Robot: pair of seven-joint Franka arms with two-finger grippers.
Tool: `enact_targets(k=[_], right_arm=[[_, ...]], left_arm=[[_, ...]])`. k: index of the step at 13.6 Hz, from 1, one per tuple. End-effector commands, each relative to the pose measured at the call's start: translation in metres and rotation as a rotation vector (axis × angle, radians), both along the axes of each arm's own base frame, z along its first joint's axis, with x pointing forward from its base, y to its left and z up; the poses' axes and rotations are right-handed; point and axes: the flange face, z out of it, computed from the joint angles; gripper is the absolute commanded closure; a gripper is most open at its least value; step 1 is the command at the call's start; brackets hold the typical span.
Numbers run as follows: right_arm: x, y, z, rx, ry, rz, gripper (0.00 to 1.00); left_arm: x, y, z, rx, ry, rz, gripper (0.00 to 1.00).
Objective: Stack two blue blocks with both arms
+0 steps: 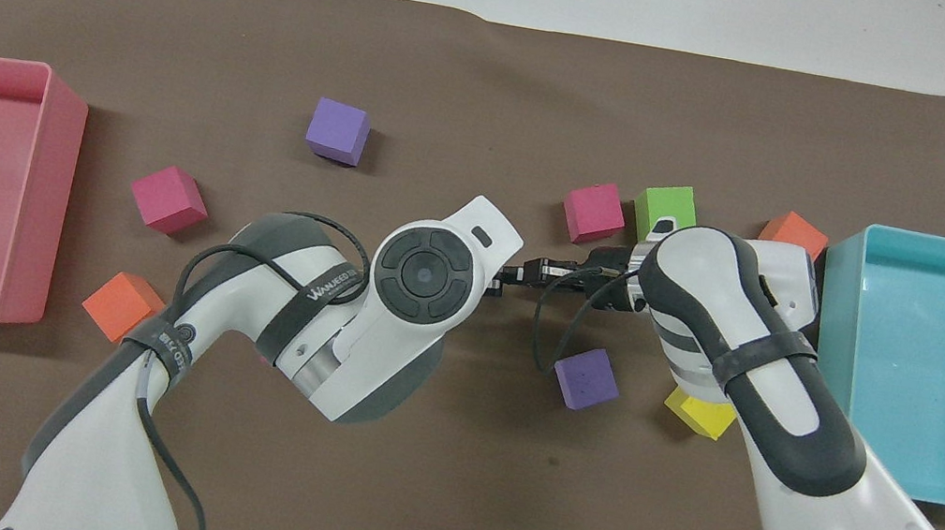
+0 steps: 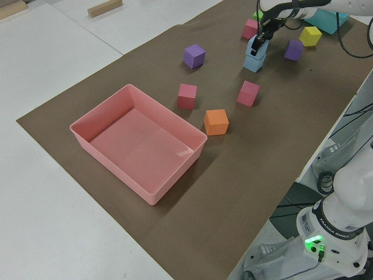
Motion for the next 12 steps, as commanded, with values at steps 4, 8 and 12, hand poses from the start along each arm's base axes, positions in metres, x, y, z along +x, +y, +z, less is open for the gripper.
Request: enact_targets(k=[4,8,12], right_arm=[[-0.0034,-0.0017,-0.0037,0.011,-0.023,-0.012,1.0],[-0.0035,-0.0017,-0.0037,0.011,-0.021,-0.013,1.0],[-0.0035,-0.0017,-0.0037,0.011,-0.021,-0.013,1.0]], left_arm=[[-0.0132,0.0006,0.0061,0.006,-0.024,-0.015,0.75],[-0.016,-0.0007,0.0058,0.013,-0.015,-0.018,0.74],[-0.0174,0.0006,0.0056,0.016,-0.012,-0.018,0.73]])
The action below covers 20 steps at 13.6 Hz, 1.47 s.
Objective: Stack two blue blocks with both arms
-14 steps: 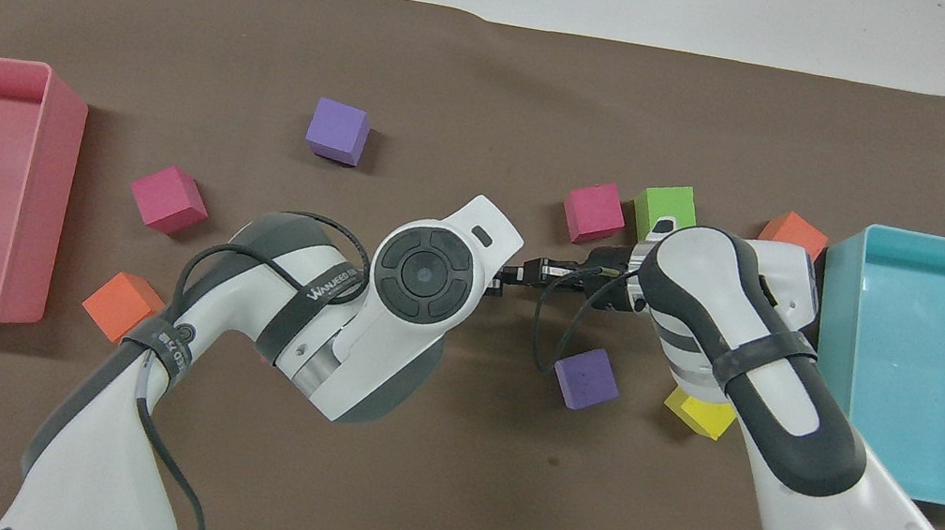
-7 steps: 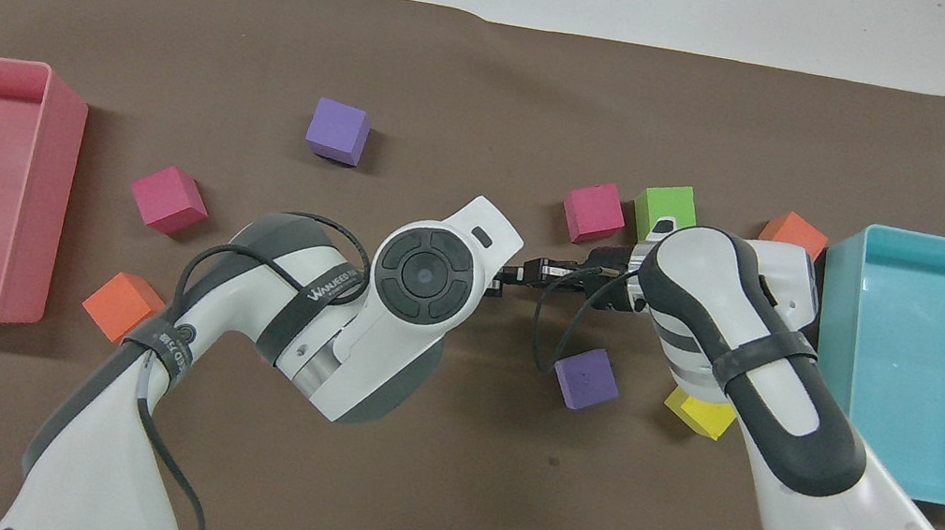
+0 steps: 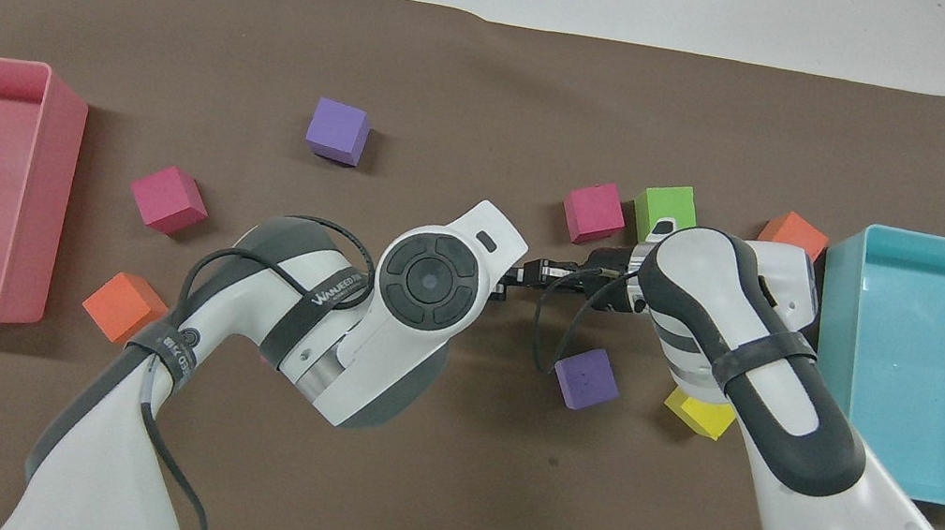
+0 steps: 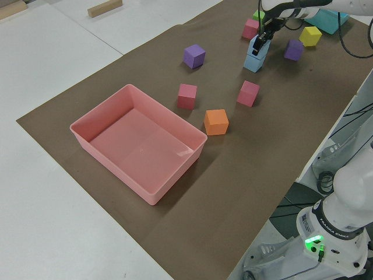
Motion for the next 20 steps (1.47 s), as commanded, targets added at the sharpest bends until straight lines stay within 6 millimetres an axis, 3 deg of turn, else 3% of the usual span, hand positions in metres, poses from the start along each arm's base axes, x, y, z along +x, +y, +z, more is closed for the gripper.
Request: enact_targets(k=[1,7,9,10,12,15,19,20], right_arm=[[-0.0021,-0.0013,-0.002,0.012,-0.025,-0.013,1.0],[-0.002,-0.0014,-0.002,0.011,-0.026,-0.014,1.0],[-0.0021,-0.0013,-0.002,0.012,-0.025,-0.013,1.0],[-0.002,-0.0014,-0.002,0.011,-0.026,-0.014,1.0],[-0.0021,-0.0013,-0.002,0.012,-0.024,-0.014,1.0],[-0.002,-0.0014,-0.002,0.011,-0.025,-0.015,1.0],[-0.002,-0.0014,-0.002,0.011,-0.025,-0.015,1.0],[-0.002,-0.0014,-0.002,0.011,-0.025,-0.015,1.0]], left_arm=[[-0.0117,0.0073,0.0054,0.017,-0.011,-0.004,0.73],[-0.0113,0.0095,0.005,0.023,-0.006,-0.001,0.72],[-0.0112,0.0093,0.0041,0.022,-0.006,0.0,0.67],[-0.0112,0.0093,0.0041,0.021,-0.006,0.001,0.54],[-0.0106,0.0101,0.0041,0.022,-0.006,0.001,0.39],[-0.0099,0.0107,0.0043,0.021,-0.007,0.003,0.31],[-0.0082,0.0091,0.0066,0.017,-0.011,0.004,0.0],[-0.007,0.0094,0.0101,0.012,-0.017,0.004,0.0]])
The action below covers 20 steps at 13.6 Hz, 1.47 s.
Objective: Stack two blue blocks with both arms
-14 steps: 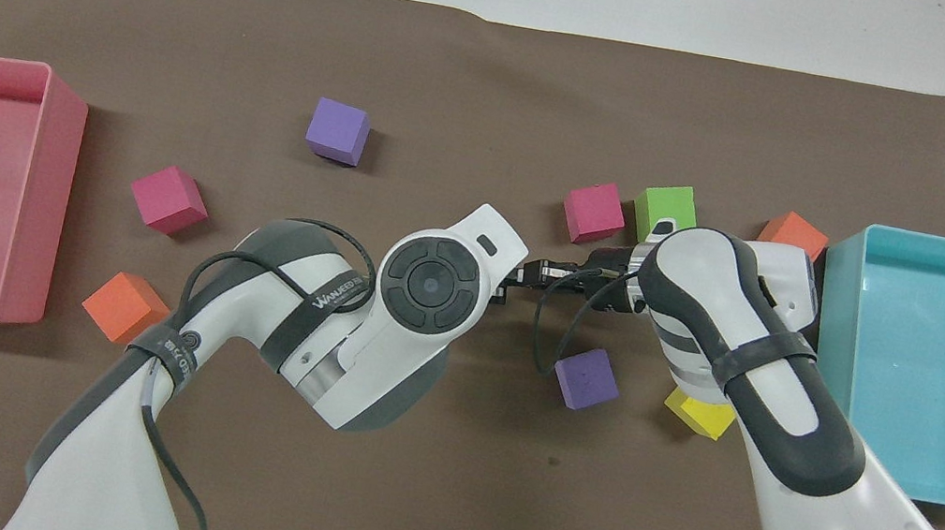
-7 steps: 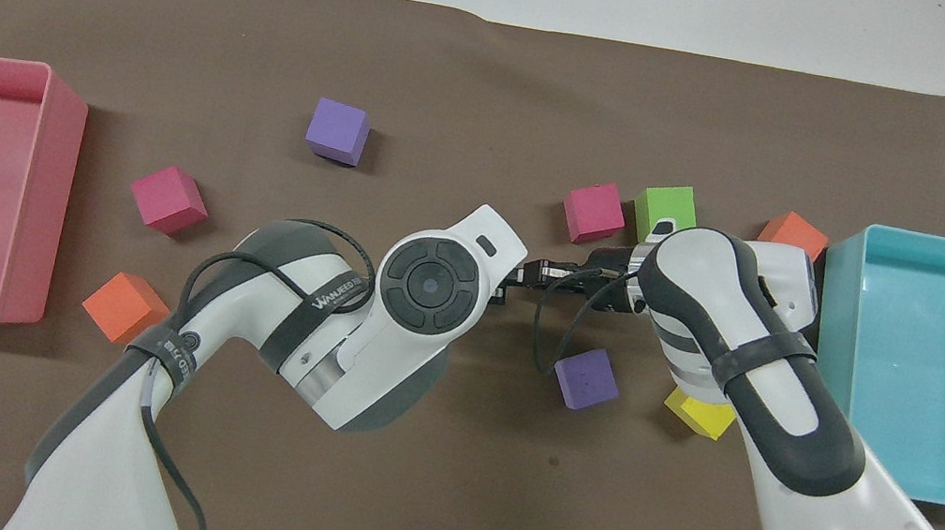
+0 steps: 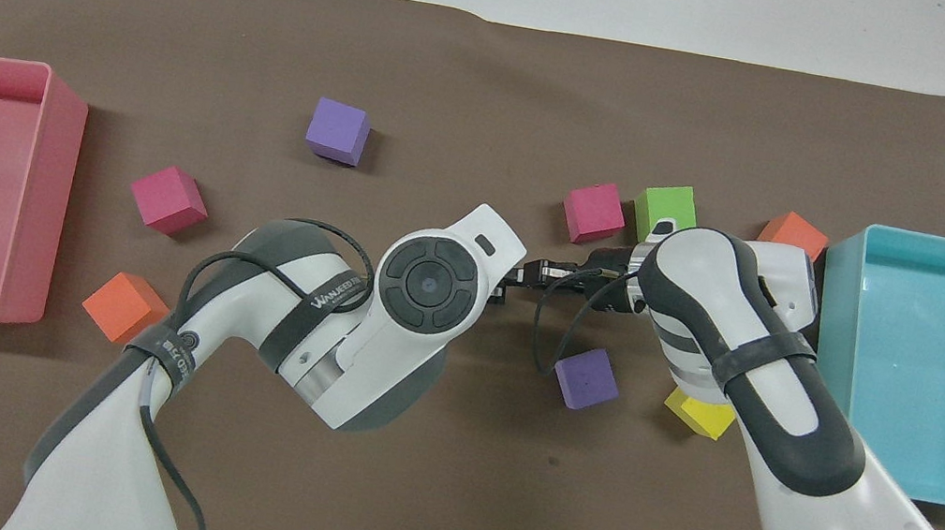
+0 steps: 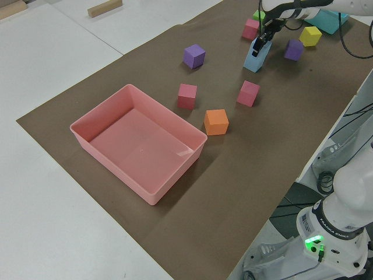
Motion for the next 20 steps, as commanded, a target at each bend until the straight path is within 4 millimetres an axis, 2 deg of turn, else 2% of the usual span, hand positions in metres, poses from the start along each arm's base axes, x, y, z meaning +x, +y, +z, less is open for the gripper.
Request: enact_targets(k=[1,6,9,10,13,14,15,16,17,20], right_arm=[[-0.002,-0.001,-0.002,0.011,-0.025,-0.015,1.0],[-0.002,-0.001,-0.002,0.011,-0.023,-0.017,1.0],[-0.002,-0.002,-0.001,0.014,-0.015,-0.022,1.0],[-0.001,-0.004,0.0,0.016,-0.006,-0.032,1.0],[0.003,-0.002,0.022,0.013,0.04,-0.084,1.0],[0.004,-0.002,0.027,0.011,0.048,-0.091,0.87],[0.004,-0.003,0.027,0.005,0.047,-0.089,0.66],[0.004,-0.004,0.03,-0.007,0.044,-0.082,0.26],[0.004,-0.004,0.036,-0.019,0.036,-0.072,0.0],[0.006,-0.015,0.052,-0.065,0.007,-0.05,0.0]], left_arm=[[-0.003,0.007,0.015,0.002,-0.026,0.004,0.0],[0.003,0.019,0.074,-0.035,-0.073,0.007,0.0],[0.013,0.058,0.102,-0.009,-0.049,-0.025,0.0],[0.019,0.077,0.107,0.006,-0.035,-0.031,0.0],[0.039,0.133,0.118,0.046,-0.001,-0.087,0.0],[0.044,0.153,0.124,0.053,0.007,-0.1,0.0],[0.049,0.172,0.131,0.055,0.012,-0.106,0.0],[0.052,0.186,0.135,0.06,0.017,-0.132,0.0],[0.052,0.201,0.146,0.054,0.023,-0.156,0.0],[0.052,0.252,0.178,-0.01,0.068,-0.187,0.0]])
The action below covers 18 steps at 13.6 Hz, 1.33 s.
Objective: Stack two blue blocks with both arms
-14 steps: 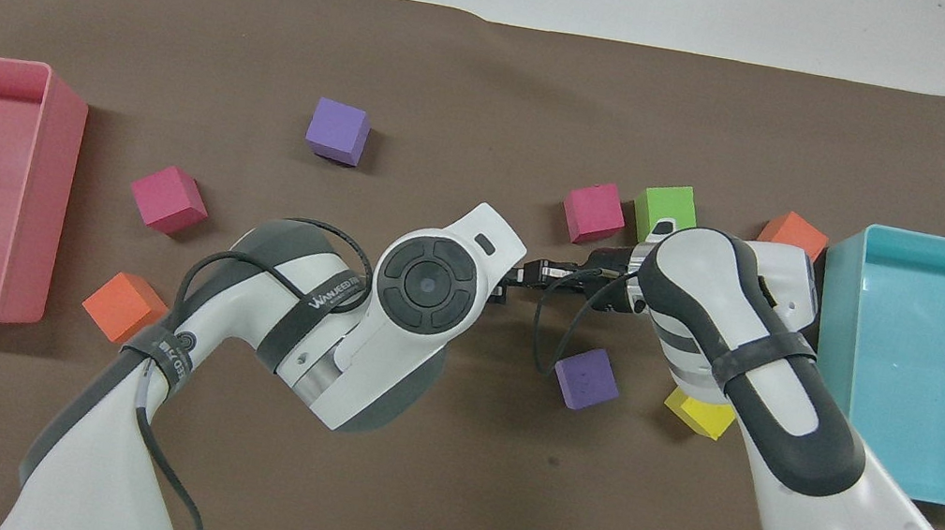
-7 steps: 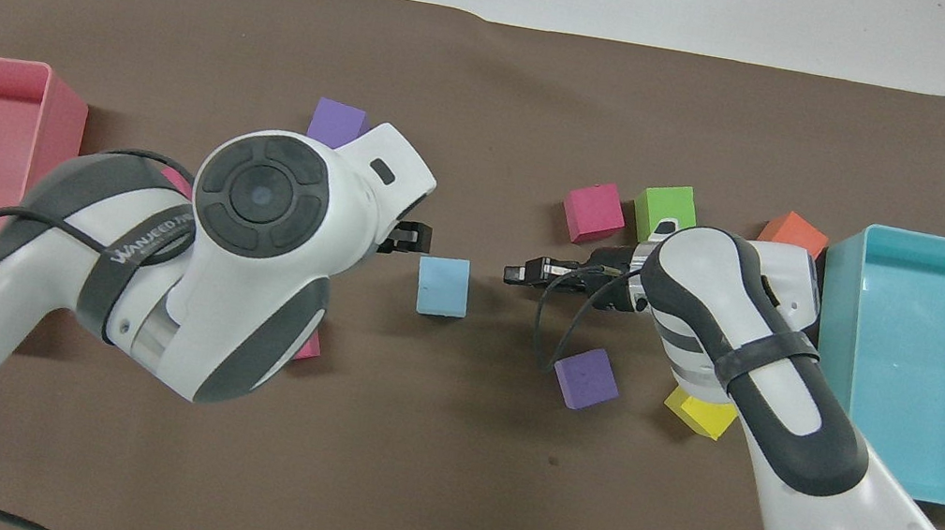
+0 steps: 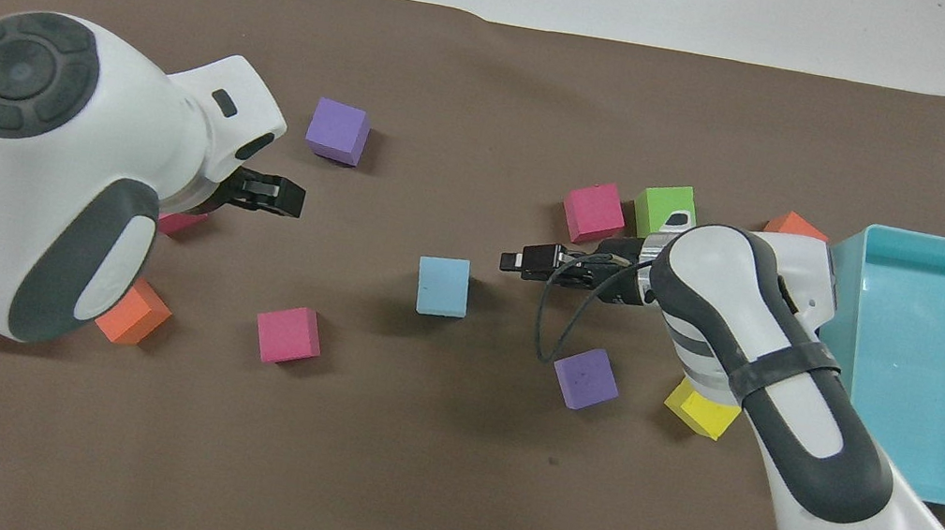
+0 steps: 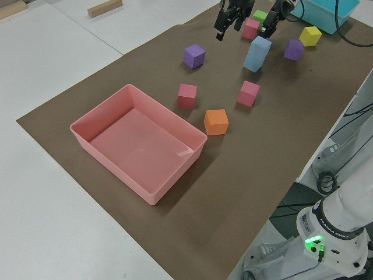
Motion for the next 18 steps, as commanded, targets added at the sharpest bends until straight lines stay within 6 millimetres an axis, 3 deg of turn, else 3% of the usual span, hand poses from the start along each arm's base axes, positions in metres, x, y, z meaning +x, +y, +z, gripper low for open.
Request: enact_targets(k=[1,5,10,15,18], right_arm=[[0.001,-0.017,0.02,-0.061,-0.02,-0.003,0.0],[0.007,-0.036,0.067,-0.241,-0.02,0.001,0.0],[0.015,-0.056,0.109,-0.574,-0.081,0.037,0.0],[0.012,-0.074,0.137,-0.814,-0.107,0.056,0.0],[0.014,-0.104,0.165,-0.862,-0.039,0.046,0.0]], left_arm=[[-0.011,0.04,0.033,-0.031,0.042,-0.048,0.0],[-0.002,0.087,0.071,-0.018,0.066,-0.095,0.0],[0.016,0.139,0.084,0.009,0.046,-0.089,0.0],[0.022,0.143,0.088,0.009,0.076,-0.075,0.0],[0.017,0.143,0.083,0.008,0.08,-0.073,0.0]])
